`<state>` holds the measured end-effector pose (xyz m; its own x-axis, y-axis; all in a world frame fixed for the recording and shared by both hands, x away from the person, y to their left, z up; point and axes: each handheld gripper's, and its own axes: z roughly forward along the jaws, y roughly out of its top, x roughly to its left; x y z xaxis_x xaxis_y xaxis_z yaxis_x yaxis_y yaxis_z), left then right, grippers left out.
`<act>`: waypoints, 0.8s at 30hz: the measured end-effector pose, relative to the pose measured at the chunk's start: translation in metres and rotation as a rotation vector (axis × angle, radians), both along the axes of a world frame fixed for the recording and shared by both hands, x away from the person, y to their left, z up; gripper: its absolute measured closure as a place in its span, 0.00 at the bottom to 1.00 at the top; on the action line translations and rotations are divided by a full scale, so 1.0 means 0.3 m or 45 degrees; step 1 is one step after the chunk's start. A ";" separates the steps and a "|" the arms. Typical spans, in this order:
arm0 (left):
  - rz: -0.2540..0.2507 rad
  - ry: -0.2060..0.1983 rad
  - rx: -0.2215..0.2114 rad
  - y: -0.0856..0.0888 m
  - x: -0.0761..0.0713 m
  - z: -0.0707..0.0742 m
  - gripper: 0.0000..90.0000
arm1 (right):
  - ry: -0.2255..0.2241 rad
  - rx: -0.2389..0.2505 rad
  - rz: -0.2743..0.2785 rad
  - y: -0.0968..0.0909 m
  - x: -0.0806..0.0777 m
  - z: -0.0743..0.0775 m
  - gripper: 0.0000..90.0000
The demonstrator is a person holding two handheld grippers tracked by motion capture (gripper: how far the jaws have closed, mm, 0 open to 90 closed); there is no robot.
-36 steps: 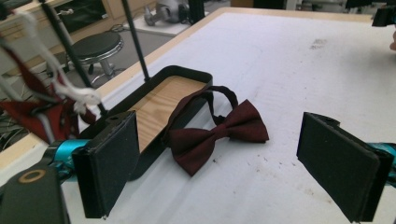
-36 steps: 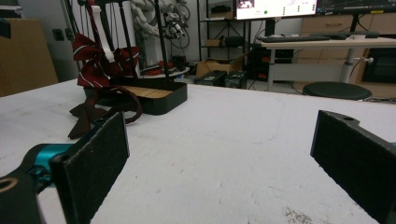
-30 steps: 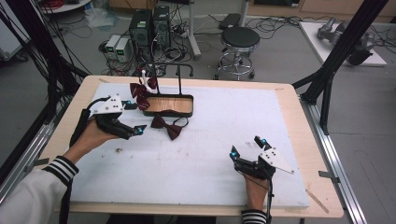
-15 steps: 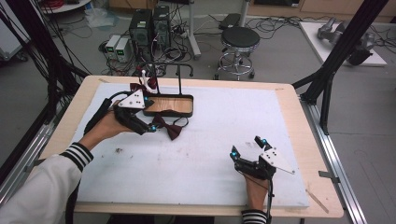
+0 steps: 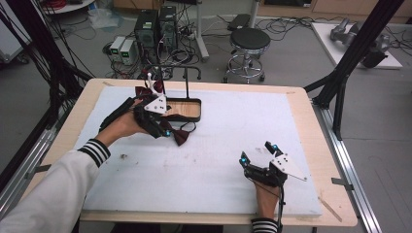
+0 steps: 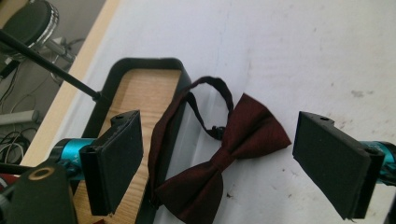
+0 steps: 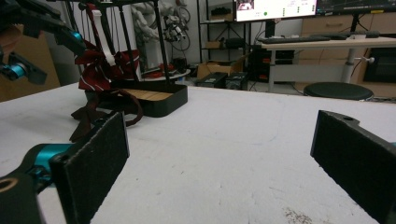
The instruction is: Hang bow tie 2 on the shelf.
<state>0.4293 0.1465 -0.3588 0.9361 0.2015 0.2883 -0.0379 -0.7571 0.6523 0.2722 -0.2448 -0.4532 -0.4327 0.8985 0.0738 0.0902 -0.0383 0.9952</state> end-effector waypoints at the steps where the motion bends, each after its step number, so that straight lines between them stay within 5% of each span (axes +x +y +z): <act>1: -0.004 0.002 0.009 -0.004 0.003 -0.005 0.18 | 0.003 0.002 0.003 0.001 -0.001 0.000 0.04; 5: -0.031 0.011 0.095 -0.020 0.016 -0.029 0.19 | 0.001 -0.001 0.001 0.000 0.000 0.000 0.04; 24: -0.025 0.101 0.197 -0.043 0.074 -0.124 0.34 | -0.005 -0.009 0.002 0.001 0.001 0.000 0.04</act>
